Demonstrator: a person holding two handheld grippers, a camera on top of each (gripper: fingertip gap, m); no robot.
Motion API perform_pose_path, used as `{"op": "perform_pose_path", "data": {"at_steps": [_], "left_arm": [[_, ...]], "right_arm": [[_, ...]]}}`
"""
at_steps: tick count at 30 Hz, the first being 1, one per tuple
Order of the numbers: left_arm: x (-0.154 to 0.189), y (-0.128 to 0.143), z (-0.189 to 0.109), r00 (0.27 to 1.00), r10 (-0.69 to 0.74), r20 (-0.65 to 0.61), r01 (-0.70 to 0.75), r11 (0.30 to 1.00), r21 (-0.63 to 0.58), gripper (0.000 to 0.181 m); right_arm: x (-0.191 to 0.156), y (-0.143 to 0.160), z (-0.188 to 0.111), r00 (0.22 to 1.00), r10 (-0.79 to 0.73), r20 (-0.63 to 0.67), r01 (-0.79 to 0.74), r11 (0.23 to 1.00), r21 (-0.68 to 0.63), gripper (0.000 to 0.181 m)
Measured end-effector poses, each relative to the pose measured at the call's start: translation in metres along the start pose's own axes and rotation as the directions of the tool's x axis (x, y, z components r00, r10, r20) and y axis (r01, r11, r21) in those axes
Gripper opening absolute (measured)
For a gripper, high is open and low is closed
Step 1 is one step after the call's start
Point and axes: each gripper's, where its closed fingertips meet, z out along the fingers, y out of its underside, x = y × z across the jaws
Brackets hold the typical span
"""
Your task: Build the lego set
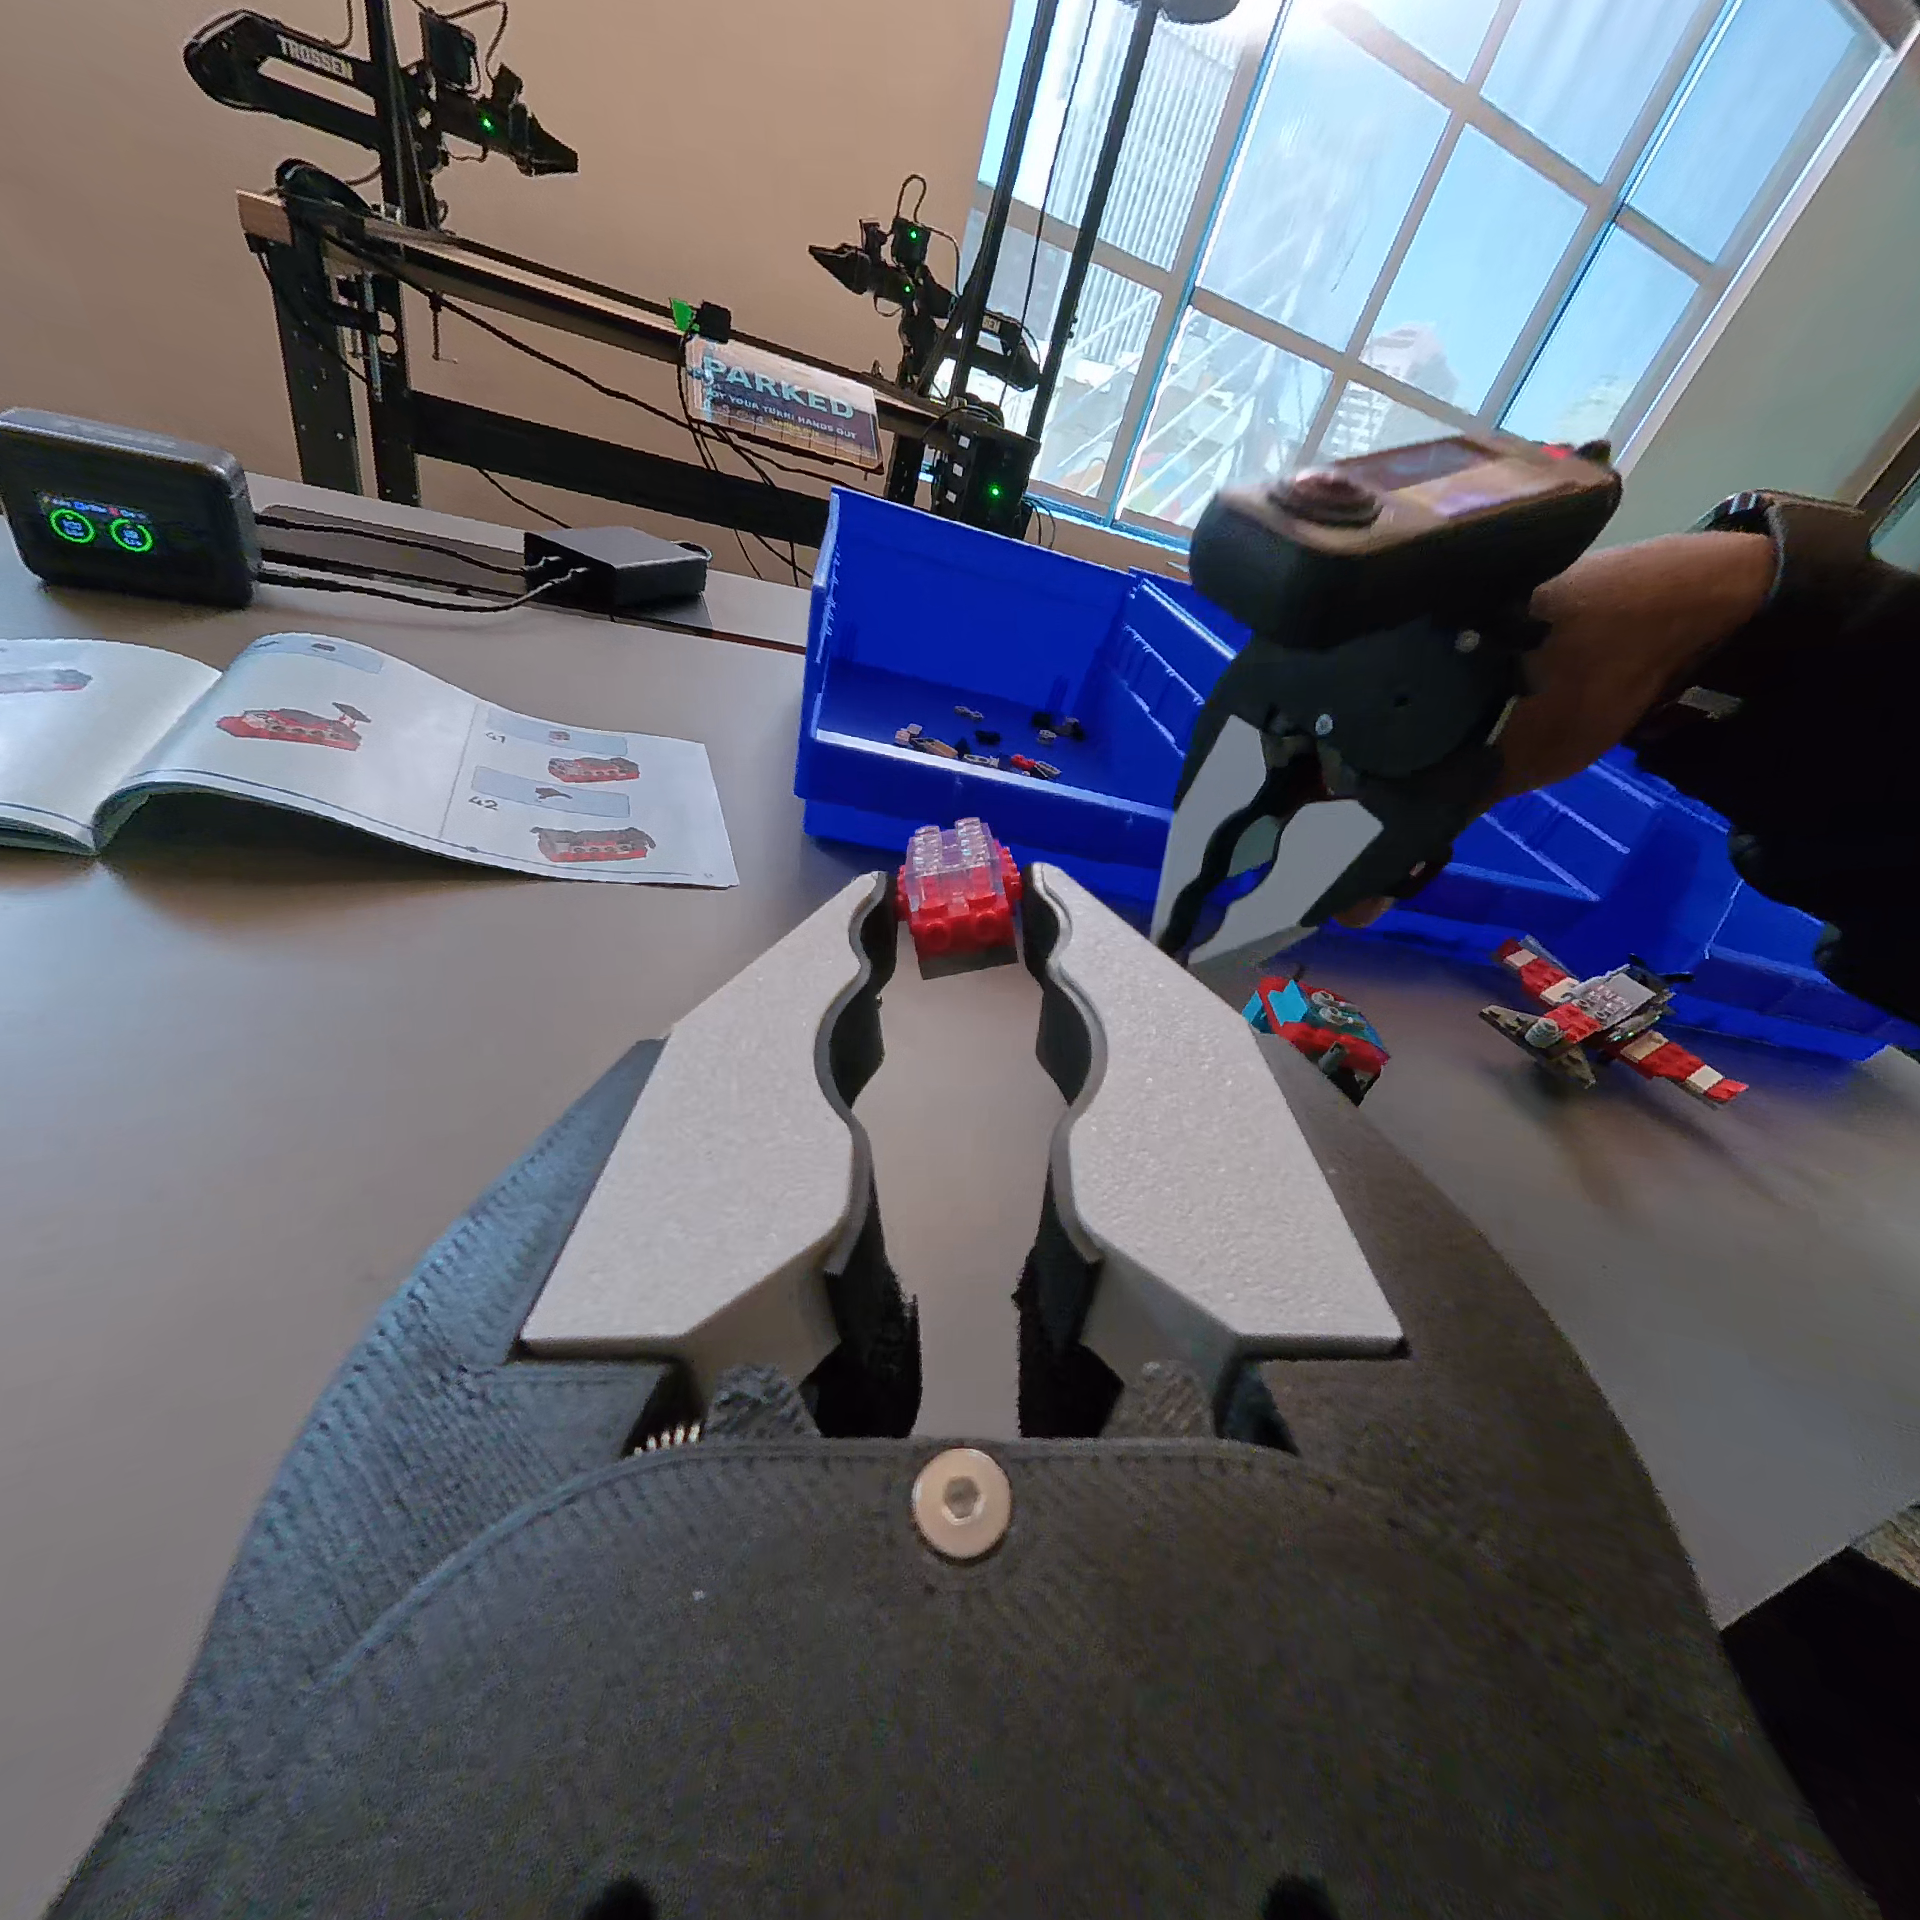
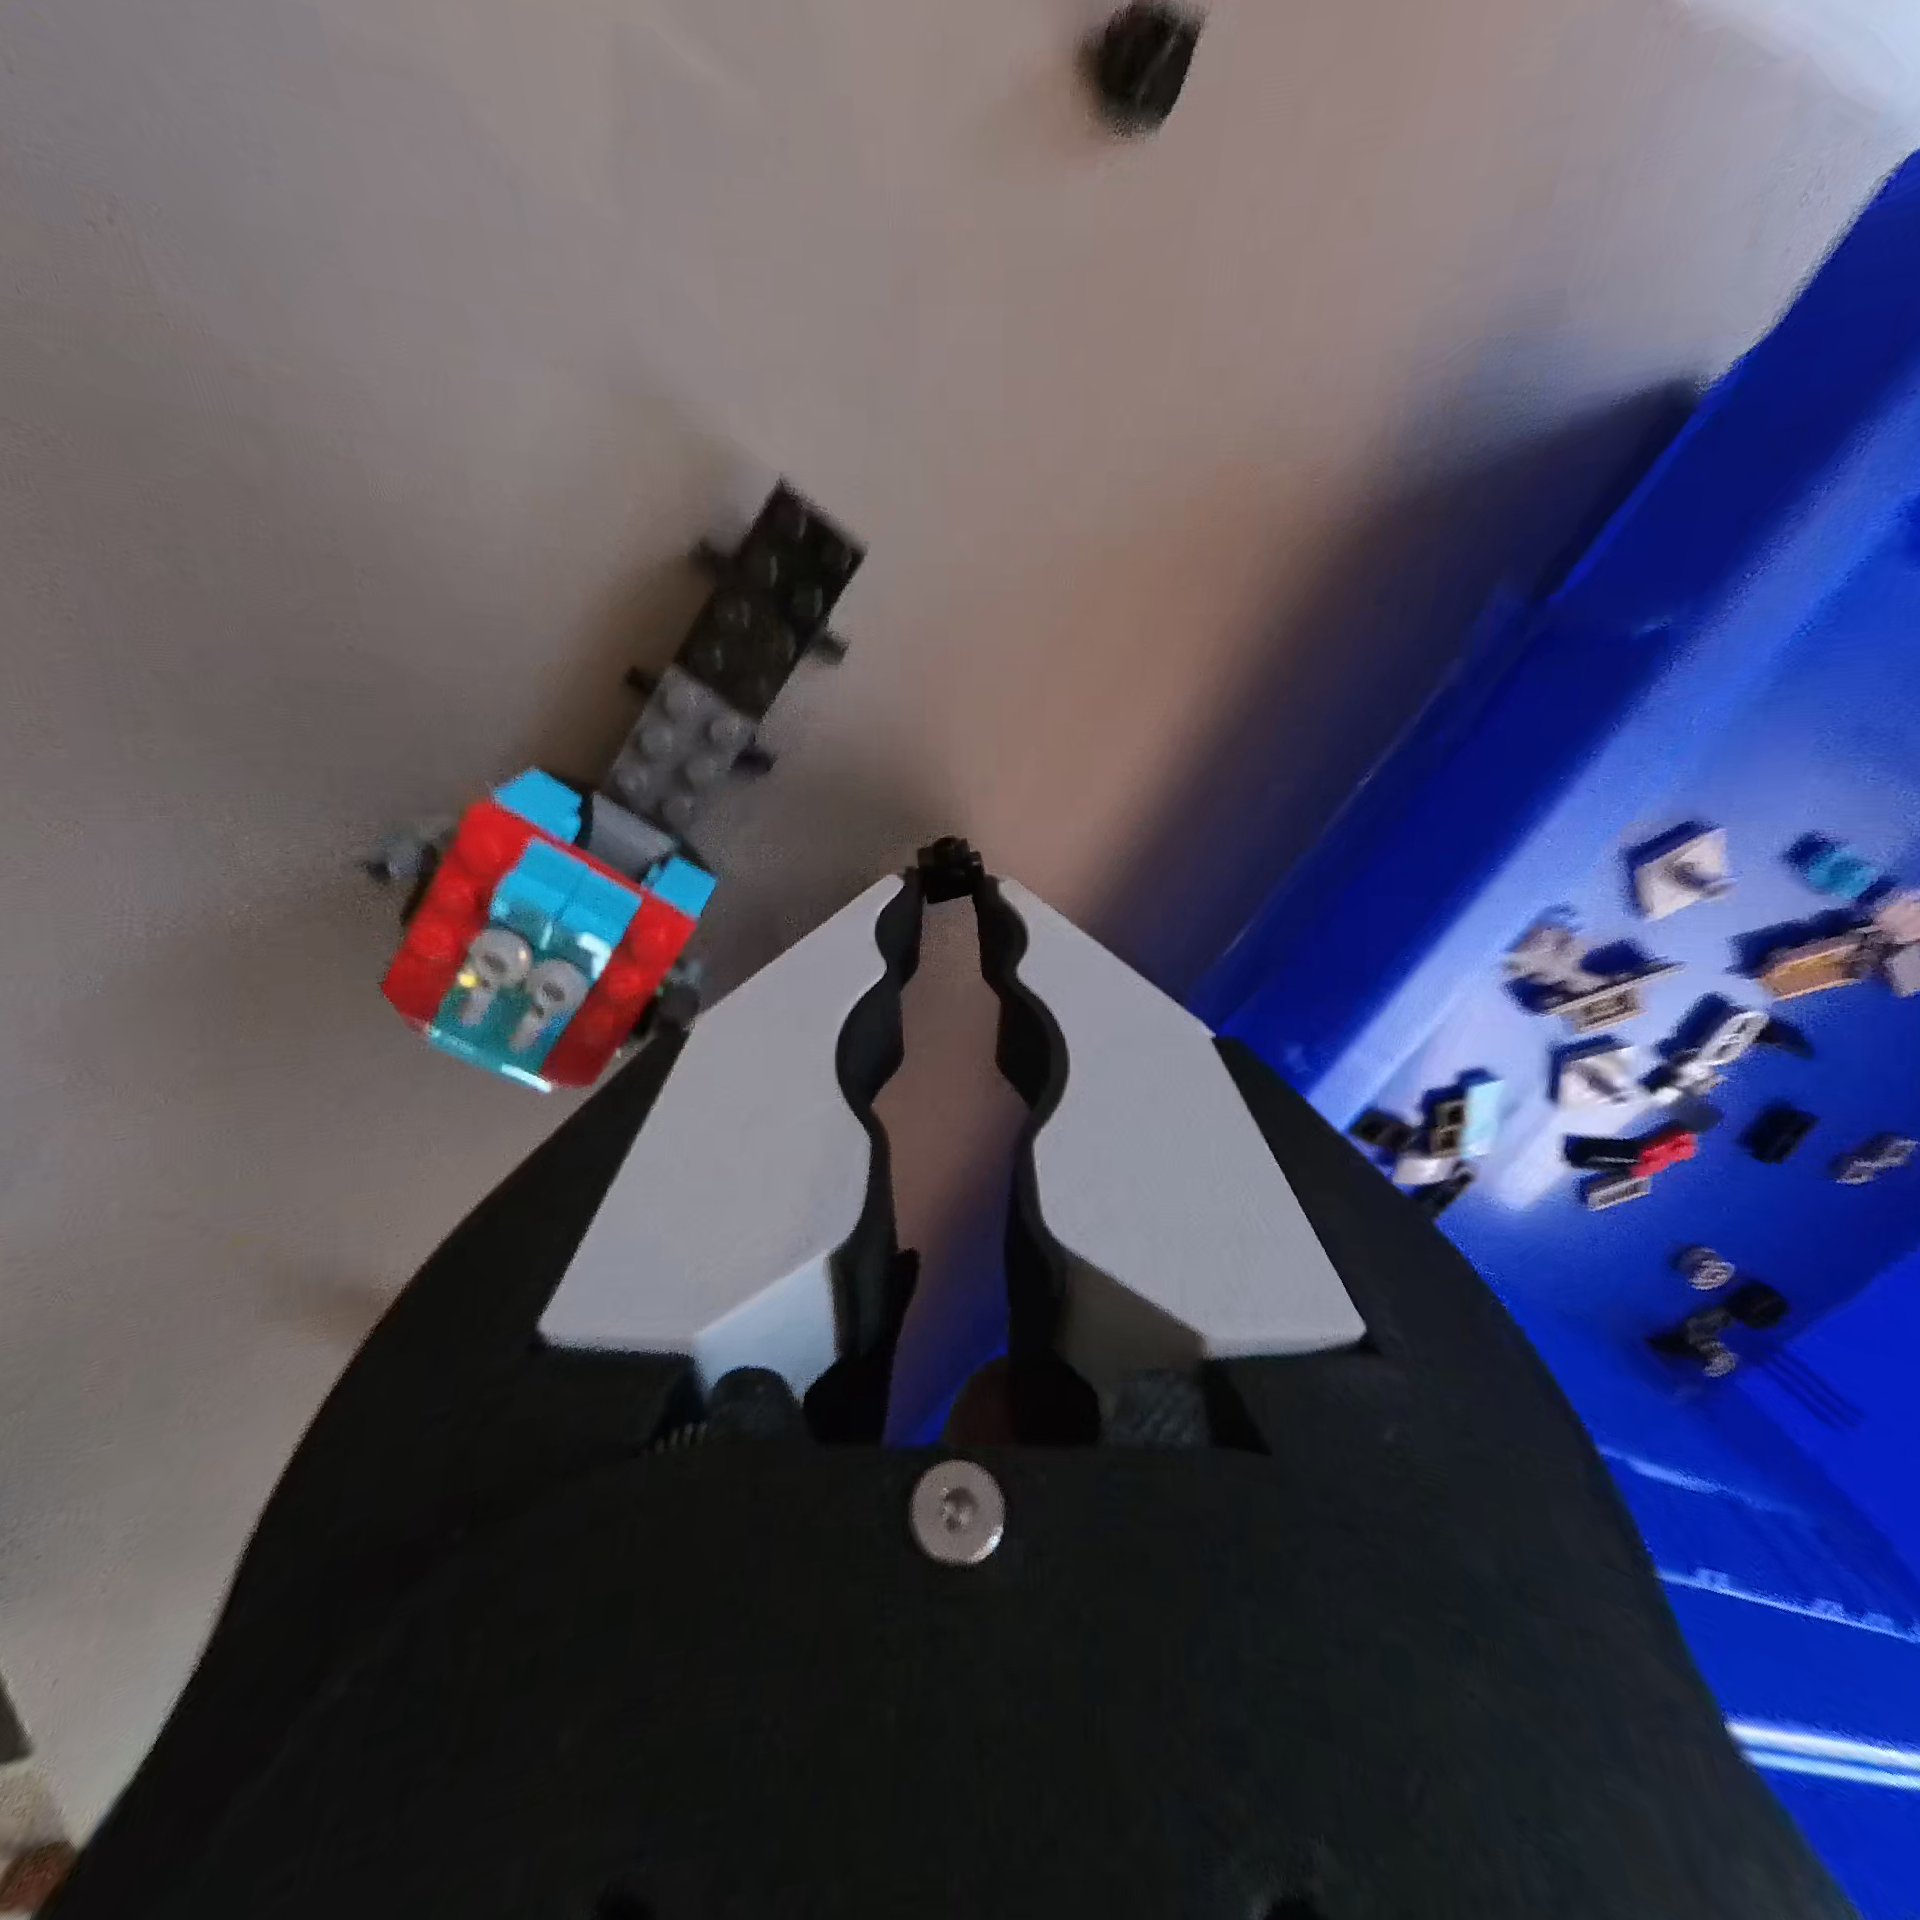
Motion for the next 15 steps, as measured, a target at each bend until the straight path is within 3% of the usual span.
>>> {"op": "perform_pose_path", "data": {"at_steps": [4,7,15], "left_arm": [[-0.005,-0.003,-0.002,1.000,-0.028,0.013,0.028,0.999,0.017,0.023],[-0.011,-0.007,-0.006,0.998,-0.058,0.033,0.056,0.997,0.049,0.023],[-0.029,-0.011,-0.026,0.990,-0.110,0.087,0.102,0.990,0.093,0.024]], "right_arm": [[0.010,-0.052,-0.016,0.999,0.006,-0.033,-0.002,0.994,0.108,0.010],[0.008,-0.072,-0.007,0.998,-0.039,-0.043,0.042,0.996,0.078,0.010],[0.004,-0.069,0.019,0.996,-0.092,0.002,0.092,0.995,0.033,0.010]]}}
